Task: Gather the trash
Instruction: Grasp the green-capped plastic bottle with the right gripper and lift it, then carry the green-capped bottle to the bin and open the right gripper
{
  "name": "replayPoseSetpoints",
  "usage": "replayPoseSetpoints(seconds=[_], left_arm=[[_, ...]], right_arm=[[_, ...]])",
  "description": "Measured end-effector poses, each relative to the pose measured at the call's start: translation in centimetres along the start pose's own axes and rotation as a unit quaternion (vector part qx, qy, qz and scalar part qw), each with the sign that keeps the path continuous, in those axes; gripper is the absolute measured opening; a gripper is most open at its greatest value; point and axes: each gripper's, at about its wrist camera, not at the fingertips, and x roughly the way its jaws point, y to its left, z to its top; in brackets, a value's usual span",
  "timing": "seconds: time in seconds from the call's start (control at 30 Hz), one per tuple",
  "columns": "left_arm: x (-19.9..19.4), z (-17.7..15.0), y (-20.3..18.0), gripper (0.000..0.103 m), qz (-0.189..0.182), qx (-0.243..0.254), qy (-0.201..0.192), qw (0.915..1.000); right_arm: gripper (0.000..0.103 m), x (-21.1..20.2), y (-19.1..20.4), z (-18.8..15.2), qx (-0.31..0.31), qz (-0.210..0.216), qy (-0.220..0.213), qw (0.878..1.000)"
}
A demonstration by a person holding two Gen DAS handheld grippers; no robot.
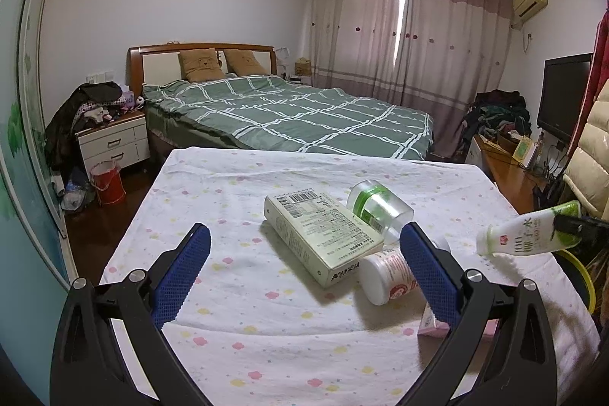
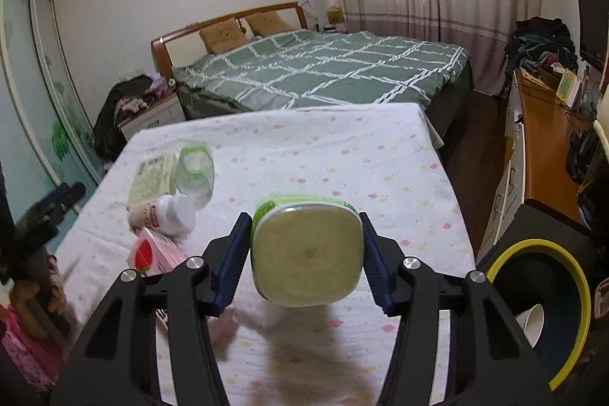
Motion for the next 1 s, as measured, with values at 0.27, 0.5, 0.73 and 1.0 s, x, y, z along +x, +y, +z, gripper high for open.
replayPoseSetpoints(seconds=[0.27,0.5,0.73,1.0], left_arm=[[0.0,-0.1,-0.1,0.098,0.001,0.003,0.0,1.0],[0.0,-0.1,-0.1,0.098,0.001,0.007,-0.001,1.0],[0.0,0.0,-0.1,0.098,0.002,0.009,0.002,1.0],[0.0,0.0,0.0,0.098,0.003,0.012,0.002,0.9999]], right_arm=[[0.051,-2.6,0.0,1.0,0.016,0.008,-0.031,0.999],[0.05,-3.6,-0.2,1.5,0.022,0.0,-0.044,0.999],[0.05,-4.8,-1.1,1.9,0.03,-0.012,-0.054,0.998],[0.05,-6.7,-3.1,2.3,0.043,-0.034,-0.074,0.996]])
